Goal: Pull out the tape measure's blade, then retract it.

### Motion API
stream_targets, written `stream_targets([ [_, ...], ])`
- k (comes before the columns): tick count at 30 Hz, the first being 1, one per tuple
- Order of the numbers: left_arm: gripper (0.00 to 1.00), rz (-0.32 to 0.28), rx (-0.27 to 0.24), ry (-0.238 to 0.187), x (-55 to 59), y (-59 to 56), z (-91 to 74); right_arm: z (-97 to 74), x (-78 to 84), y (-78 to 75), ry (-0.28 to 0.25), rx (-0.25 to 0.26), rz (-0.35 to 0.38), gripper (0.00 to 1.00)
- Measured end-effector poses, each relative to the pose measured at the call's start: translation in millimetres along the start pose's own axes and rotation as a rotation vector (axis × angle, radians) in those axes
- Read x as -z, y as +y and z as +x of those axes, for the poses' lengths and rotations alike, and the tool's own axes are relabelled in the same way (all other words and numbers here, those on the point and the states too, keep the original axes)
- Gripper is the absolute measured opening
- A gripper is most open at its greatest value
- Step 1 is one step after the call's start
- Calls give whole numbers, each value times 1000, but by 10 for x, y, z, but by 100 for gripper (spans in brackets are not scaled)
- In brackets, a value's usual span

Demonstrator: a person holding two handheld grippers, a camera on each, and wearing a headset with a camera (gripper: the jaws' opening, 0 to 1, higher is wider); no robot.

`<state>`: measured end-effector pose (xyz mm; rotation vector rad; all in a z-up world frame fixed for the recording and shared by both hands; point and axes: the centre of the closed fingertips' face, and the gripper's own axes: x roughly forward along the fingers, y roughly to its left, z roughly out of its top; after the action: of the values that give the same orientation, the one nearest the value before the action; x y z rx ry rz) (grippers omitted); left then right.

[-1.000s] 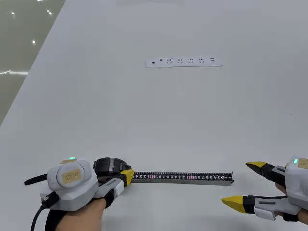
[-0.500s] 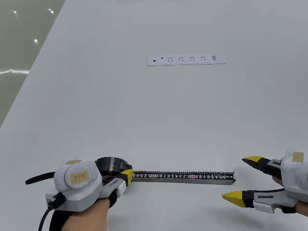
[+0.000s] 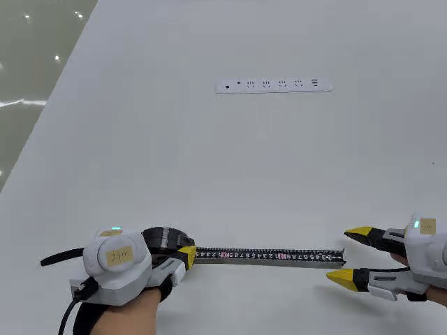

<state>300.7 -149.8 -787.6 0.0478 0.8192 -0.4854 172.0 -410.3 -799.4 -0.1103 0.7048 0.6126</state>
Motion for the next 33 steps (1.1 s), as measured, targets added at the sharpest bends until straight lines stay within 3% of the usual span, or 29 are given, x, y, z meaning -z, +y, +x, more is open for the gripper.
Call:
stream_targets([
  [7, 58, -1, 0, 5, -2, -1, -2, 43, 55, -14, 16, -14, -68, 34],
  [19, 58, -3, 0, 9, 2, 0, -1, 74, 99, 3, 18, -30, -93, 25],
  [24, 58, -3, 0, 10, 4, -1, -1, 83, 100, 13, 11, -41, -137, 18],
  [33, 58, -5, -4, 13, 2, -6, 2, 100, 113, -9, 3, -31, -139, 16],
])
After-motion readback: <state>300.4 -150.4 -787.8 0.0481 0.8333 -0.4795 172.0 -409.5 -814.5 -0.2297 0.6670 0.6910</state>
